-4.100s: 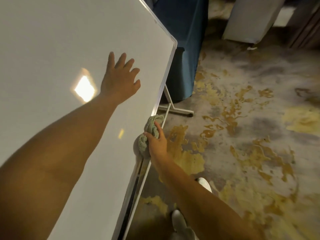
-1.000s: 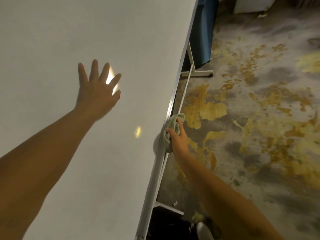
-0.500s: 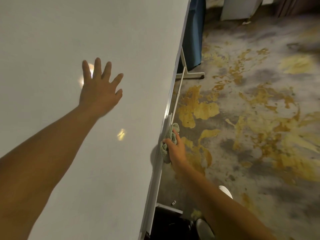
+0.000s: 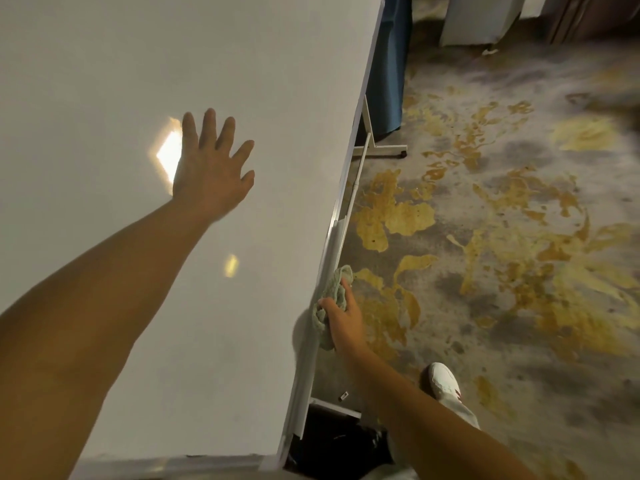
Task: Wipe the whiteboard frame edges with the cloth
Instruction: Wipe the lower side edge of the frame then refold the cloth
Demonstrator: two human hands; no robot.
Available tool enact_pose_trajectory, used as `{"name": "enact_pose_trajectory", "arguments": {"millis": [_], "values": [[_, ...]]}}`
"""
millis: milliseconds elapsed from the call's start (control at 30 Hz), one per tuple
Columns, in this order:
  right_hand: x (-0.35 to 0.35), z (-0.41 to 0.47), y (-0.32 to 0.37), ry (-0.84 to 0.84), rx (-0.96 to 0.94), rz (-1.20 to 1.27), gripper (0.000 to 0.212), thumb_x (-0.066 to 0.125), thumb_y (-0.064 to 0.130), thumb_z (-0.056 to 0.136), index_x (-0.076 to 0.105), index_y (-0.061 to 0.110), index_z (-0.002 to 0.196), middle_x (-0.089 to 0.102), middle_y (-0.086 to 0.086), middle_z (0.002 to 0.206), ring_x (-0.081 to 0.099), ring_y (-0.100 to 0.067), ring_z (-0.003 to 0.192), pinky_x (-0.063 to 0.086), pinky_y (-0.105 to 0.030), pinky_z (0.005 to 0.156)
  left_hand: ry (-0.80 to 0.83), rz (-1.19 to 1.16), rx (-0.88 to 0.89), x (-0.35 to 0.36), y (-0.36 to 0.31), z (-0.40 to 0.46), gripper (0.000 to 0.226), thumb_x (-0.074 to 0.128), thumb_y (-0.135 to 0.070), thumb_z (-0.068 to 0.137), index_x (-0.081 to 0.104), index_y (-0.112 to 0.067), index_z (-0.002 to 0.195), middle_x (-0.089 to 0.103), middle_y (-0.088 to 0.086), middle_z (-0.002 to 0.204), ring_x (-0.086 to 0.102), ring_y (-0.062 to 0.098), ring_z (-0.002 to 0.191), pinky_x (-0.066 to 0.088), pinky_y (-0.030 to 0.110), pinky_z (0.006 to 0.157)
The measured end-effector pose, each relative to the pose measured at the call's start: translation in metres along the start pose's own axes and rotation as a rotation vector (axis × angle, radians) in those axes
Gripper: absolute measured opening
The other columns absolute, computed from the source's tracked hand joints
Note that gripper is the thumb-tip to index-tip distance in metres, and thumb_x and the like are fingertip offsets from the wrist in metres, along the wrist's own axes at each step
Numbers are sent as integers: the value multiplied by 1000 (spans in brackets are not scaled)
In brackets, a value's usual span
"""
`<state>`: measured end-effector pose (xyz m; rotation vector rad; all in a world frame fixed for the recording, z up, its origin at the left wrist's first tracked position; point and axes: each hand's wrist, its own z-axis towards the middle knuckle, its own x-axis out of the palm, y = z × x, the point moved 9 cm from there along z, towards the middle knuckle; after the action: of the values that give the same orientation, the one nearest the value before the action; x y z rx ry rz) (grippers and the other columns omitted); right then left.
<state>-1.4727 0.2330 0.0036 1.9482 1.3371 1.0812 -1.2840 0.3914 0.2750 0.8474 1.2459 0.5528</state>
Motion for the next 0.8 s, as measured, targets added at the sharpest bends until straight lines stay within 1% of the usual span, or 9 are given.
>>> {"name": "enact_pose_trajectory", "arguments": {"millis": [133, 267, 333, 433, 500, 600, 667, 733, 800], "values": [[2, -36, -29, 19, 78, 28, 65, 61, 16, 93, 38, 40, 149, 63, -9, 124, 67, -26, 105, 60, -45, 86, -13, -5, 2, 0, -1, 2, 73, 0, -62, 104, 10, -31, 169, 6, 13, 178, 4, 44, 164, 0, 67, 128], [1, -62, -43, 39, 104, 30, 69, 60, 14, 93, 34, 39, 152, 58, -14, 131, 63, -32, 113, 56, -54, 94, -25, 24, -21, 1, 0, 3, 74, -1, -60, 103, 20, -30, 168, 16, 12, 177, 11, 44, 163, 3, 67, 128], [-1, -70, -49, 36, 126, 25, 69, 61, 15, 94, 33, 38, 152, 57, -15, 132, 63, -33, 114, 55, -55, 95, -13, -13, -41, -5, -3, -1, 71, 7, -57, 105, 27, -29, 167, 21, 12, 176, 15, 43, 162, 7, 67, 127], [2, -87, -61, 59, 136, -10, 69, 61, 15, 94, 32, 35, 153, 58, -14, 131, 63, -31, 112, 55, -52, 95, 15, -37, -61, -9, -7, -22, 67, 18, -55, 106, 27, -27, 166, 16, 11, 177, 12, 44, 162, 9, 67, 129], [3, -98, -68, 70, 148, -22, 69, 62, 16, 95, 31, 33, 153, 59, -13, 128, 64, -31, 111, 55, -53, 95, 24, -34, -51, -10, -12, -37, 67, 19, -55, 106, 25, -28, 167, 13, 11, 178, 10, 44, 163, 8, 67, 129], [5, -111, -75, 80, 146, -65, 69, 62, 15, 95, 31, 31, 155, 57, -12, 132, 60, -31, 117, 51, -53, 101, 42, -35, -61, -12, -10, -57, 67, 18, -56, 106, 26, -28, 167, 14, 11, 177, 9, 44, 163, 8, 67, 129], [4, -121, -77, 92, 133, -137, 70, 61, 16, 95, 29, 31, 155, 56, -12, 137, 58, -30, 120, 48, -51, 105, 46, -31, -89, -12, -2, -67, 68, 17, -56, 106, 25, -28, 168, 14, 11, 177, 9, 44, 163, 8, 67, 129], [0, -128, -73, 115, 108, -241, 70, 62, 19, 95, 29, 32, 155, 55, -9, 140, 57, -27, 121, 48, -45, 107, 47, -13, -108, -13, 8, -75, 68, 15, -57, 106, 21, -30, 168, 14, 11, 177, 8, 46, 163, 8, 69, 128], [-9, -129, -66, 149, 96, -337, 69, 64, 21, 92, 35, 36, 153, 59, -3, 137, 62, -20, 115, 52, -38, 101, 43, -1, -111, -16, 17, -74, 67, 12, -58, 106, 18, -34, 168, 14, 9, 177, 8, 48, 162, 8, 72, 127]]}}
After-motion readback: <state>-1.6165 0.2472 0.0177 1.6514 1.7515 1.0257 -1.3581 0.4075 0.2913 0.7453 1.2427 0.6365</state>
